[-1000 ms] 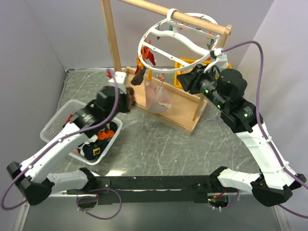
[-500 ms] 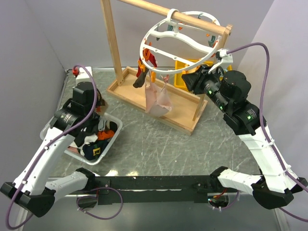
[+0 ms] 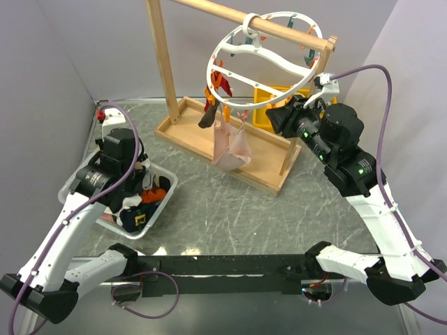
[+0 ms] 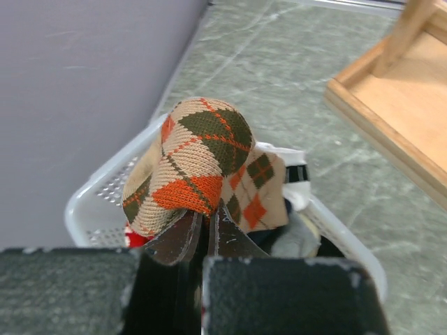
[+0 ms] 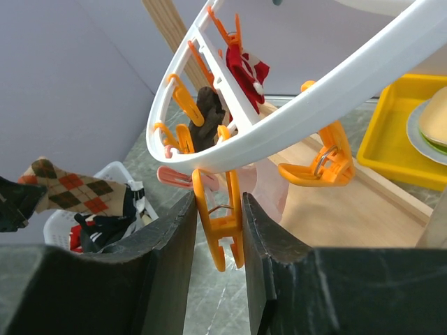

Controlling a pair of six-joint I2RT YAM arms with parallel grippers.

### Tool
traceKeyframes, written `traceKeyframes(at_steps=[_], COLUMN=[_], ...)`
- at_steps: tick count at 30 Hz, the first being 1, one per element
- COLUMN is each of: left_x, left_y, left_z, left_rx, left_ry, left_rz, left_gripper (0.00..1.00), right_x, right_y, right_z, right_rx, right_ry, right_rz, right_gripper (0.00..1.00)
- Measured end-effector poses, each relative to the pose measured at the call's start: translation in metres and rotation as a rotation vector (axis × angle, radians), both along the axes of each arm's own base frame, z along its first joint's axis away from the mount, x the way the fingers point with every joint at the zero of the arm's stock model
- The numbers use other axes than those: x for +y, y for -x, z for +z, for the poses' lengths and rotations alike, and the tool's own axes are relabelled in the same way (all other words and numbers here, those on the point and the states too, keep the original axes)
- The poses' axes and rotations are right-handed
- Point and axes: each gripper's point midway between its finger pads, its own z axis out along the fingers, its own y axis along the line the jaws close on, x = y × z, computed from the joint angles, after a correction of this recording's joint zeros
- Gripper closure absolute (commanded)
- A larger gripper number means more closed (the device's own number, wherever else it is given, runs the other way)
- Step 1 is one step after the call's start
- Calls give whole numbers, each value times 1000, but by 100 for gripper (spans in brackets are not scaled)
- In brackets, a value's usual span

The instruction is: Remove the socks clipped to the hanger

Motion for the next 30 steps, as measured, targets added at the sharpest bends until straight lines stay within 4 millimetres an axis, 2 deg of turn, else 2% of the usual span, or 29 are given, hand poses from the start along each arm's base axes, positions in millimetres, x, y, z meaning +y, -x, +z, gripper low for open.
traceKeyframes(at_steps=[4,6,14,19,23,24,25,27,29,30], left_x=[12,16,25,34,62,69,74,81,84,84], left_y=[7,9,7,-10,-10,-9,-9,-8,-7,-6], left_z=[-6,-18,-99,-128,-142,-143,-142,-139,-130,-125], left_rx=[2,12,121,168,160,148,132,106,59,36], left_ry=[-38,-54,-82,20,144,171,197,222,246,256], left_rz=[55,72,109,165,264,292,317,345,363,364], left_gripper=[97,95,94,93,92,87,72,29,23,15], right_x=[0,0,0,-3,-5,-5,-5,-5,-5,-5], right_y=[0,0,1,6,11,12,12,12,11,11], right_z=[0,0,1,6,10,11,10,9,7,7], right_rx=[0,-1,0,-13,-28,-30,-31,-30,-28,-27], right_ry=[0,-1,-11,-26,-45,-50,-51,-54,-55,-56], right_rz=[1,1,4,4,8,9,11,10,10,10], right_gripper=[64,64,63,63,63,63,63,63,63,63])
